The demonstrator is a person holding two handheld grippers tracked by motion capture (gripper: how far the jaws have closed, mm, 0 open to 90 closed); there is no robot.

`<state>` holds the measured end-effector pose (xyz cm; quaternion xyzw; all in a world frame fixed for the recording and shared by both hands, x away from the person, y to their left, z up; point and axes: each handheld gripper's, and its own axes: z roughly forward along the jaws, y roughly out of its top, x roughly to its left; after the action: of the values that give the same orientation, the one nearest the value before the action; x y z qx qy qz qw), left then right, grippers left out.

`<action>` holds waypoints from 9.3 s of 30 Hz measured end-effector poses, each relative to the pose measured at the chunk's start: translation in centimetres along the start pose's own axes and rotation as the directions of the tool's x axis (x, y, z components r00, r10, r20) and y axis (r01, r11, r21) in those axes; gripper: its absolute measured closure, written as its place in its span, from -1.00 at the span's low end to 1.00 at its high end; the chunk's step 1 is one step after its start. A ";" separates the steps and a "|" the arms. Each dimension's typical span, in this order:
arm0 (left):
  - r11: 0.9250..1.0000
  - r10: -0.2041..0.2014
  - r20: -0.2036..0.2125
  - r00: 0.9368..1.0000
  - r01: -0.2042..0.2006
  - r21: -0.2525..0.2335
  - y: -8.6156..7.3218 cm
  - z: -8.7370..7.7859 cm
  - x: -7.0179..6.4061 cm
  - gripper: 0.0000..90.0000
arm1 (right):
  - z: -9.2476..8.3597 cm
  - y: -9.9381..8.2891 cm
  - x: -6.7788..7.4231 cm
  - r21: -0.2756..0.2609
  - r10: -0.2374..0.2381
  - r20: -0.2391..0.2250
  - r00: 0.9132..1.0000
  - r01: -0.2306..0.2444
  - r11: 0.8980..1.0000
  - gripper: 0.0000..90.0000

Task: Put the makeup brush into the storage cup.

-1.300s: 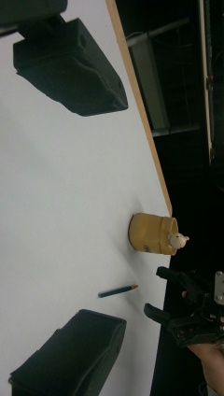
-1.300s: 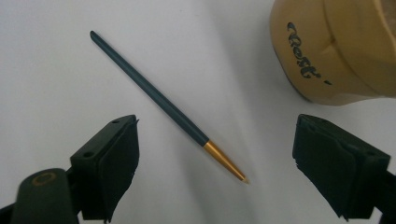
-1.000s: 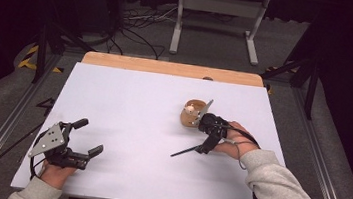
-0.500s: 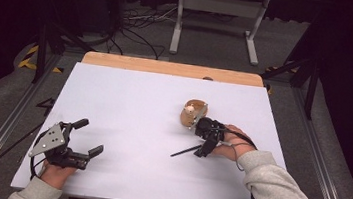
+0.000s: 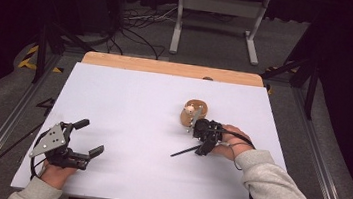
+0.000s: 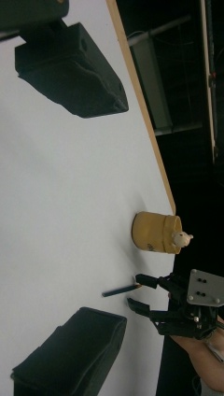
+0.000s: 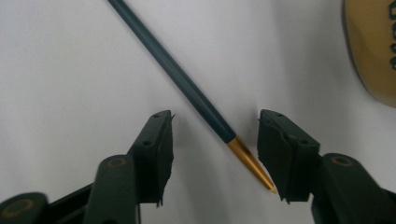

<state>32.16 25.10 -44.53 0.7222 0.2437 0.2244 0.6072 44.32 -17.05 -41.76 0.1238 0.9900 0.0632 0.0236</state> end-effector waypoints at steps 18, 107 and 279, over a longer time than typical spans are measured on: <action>1.000 0.003 -0.029 1.000 -0.003 -0.002 0.4 -0.2 -0.1 -0.96 | 0.0 0.4 0.7 0.062 -0.053 -0.026 0.998 0.054 0.997 0.85; 0.957 0.074 0.457 0.887 -0.192 0.217 4.2 11.2 -5.4 -0.64 | -7.4 7.2 8.5 0.002 -0.259 -0.060 0.964 0.260 0.966 0.85; 0.948 0.125 0.585 0.801 -0.271 0.168 4.5 10.7 -6.0 0.86 | -5.6 -2.3 7.9 -0.762 -0.230 -0.090 0.969 0.082 0.642 0.87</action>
<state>34.46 12.46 -41.97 0.8462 0.0002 0.0305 0.5319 35.73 -17.99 -36.72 0.0104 0.8793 0.4760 -0.0106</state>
